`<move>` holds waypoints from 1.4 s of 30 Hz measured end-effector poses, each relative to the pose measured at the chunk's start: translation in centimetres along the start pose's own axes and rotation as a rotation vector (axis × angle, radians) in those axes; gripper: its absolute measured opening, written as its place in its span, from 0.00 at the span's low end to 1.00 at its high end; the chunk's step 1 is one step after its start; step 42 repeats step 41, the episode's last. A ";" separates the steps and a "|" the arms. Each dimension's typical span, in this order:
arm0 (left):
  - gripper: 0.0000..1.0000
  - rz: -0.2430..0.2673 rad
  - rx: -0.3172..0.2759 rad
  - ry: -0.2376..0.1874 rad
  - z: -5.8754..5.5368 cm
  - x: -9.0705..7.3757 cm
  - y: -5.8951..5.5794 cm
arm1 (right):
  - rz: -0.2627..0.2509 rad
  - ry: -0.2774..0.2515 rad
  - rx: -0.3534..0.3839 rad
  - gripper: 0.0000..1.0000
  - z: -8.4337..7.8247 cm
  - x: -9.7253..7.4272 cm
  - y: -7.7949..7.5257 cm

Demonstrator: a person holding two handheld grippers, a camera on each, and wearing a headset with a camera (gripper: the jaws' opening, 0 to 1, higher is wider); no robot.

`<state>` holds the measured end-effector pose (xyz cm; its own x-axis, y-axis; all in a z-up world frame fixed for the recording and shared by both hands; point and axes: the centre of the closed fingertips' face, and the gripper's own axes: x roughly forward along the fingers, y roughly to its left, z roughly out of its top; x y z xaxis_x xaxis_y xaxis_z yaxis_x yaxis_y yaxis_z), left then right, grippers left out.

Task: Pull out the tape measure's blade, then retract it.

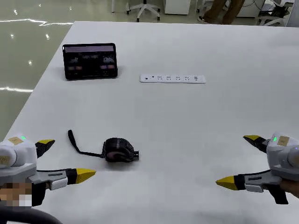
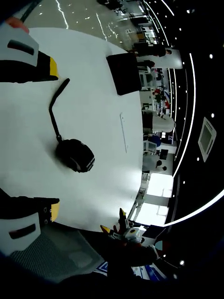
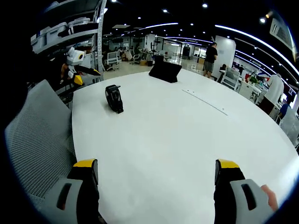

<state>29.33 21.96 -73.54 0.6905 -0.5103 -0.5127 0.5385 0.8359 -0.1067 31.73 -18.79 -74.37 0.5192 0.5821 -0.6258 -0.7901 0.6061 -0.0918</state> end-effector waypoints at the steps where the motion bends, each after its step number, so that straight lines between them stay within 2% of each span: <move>1: 1.00 0.001 0.001 0.003 -0.1 -0.1 0.1 | -0.012 0.002 0.007 1.00 -0.2 -0.4 -0.3; 4: 1.00 0.005 0.000 0.005 -0.5 -0.4 0.2 | -0.008 0.010 0.048 1.00 -1.0 -1.5 -0.5; 9: 1.00 0.008 -0.001 0.009 -1.2 -0.6 0.1 | -0.023 0.029 0.046 1.00 -2.3 -2.7 -0.5; 13: 1.00 0.019 -0.008 0.012 -1.6 -0.8 0.3 | -0.024 0.042 0.062 0.99 -3.1 -3.1 -0.2; 31: 1.00 0.017 -0.010 0.002 -1.1 -1.4 0.7 | -0.010 0.052 0.075 1.00 -3.6 -3.1 0.3; 42: 1.00 0.012 -0.008 0.002 -0.9 -1.4 0.9 | -0.006 0.050 0.067 1.00 -3.2 -3.0 0.4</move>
